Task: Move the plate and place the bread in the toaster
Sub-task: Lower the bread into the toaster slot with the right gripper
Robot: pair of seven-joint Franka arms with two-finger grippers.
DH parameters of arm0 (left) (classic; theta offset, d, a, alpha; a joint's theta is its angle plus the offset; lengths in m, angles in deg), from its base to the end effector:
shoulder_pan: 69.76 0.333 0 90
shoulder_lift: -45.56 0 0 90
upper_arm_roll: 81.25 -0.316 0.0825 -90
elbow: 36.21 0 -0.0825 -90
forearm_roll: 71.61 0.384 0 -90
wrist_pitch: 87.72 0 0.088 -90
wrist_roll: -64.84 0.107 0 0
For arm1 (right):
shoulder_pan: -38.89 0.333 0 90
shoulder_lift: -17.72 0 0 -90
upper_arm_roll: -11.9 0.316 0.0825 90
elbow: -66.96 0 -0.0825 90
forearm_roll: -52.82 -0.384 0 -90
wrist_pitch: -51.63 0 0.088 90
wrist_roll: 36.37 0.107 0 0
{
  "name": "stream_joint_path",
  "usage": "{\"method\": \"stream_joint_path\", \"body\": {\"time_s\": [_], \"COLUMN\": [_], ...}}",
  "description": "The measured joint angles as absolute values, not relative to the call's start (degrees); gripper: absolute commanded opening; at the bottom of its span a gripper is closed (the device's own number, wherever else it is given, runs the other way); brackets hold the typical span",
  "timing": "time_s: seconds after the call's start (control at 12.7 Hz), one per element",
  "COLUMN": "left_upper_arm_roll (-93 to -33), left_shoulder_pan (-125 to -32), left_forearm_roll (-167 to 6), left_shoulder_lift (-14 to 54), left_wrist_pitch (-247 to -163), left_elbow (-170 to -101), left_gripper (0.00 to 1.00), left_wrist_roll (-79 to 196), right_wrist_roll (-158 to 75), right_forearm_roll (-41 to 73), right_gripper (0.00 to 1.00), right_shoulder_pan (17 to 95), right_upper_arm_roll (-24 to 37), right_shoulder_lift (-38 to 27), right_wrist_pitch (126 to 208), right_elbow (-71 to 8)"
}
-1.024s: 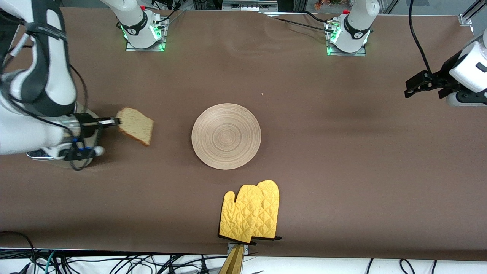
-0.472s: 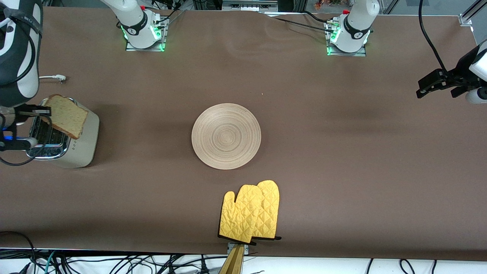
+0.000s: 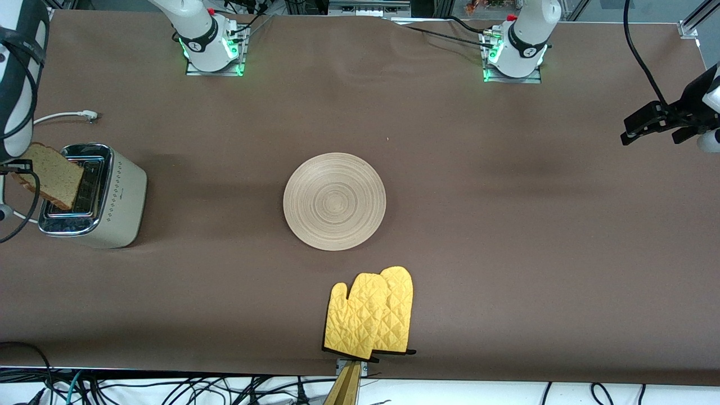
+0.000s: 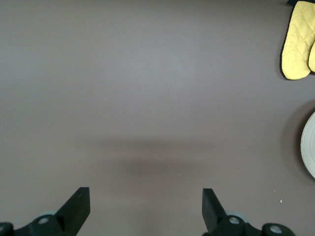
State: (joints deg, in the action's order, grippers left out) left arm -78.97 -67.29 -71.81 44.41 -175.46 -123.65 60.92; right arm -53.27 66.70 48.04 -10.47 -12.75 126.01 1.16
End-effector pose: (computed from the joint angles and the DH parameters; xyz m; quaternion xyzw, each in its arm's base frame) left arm 0.5571 0.0017 0.6309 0.9993 0.0358 -0.0075 0.0019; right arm 0.6486 -0.1169 0.5001 0.9614 0.0262 -0.2159 0.1683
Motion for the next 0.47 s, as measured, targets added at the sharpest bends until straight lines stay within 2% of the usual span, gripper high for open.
{"method": "stream_joint_path", "body": {"time_s": [0.47], "left_upper_arm_roll": [-78.97], "left_shoulder_pan": [-67.24], "left_forearm_roll": [-71.81], "left_shoulder_lift": [44.42], "left_wrist_pitch": [-175.45], "left_elbow": [-123.61], "left_gripper": [1.0], "left_wrist_roll": [60.92], "right_wrist_roll": [-53.3], "right_forearm_roll": [67.5], "right_gripper": [0.0], "right_shoulder_pan": [48.01], "right_upper_arm_roll": [-10.49], "right_shoulder_lift": [-15.63], "right_wrist_pitch": [126.41], "right_elbow": [1.14]}}
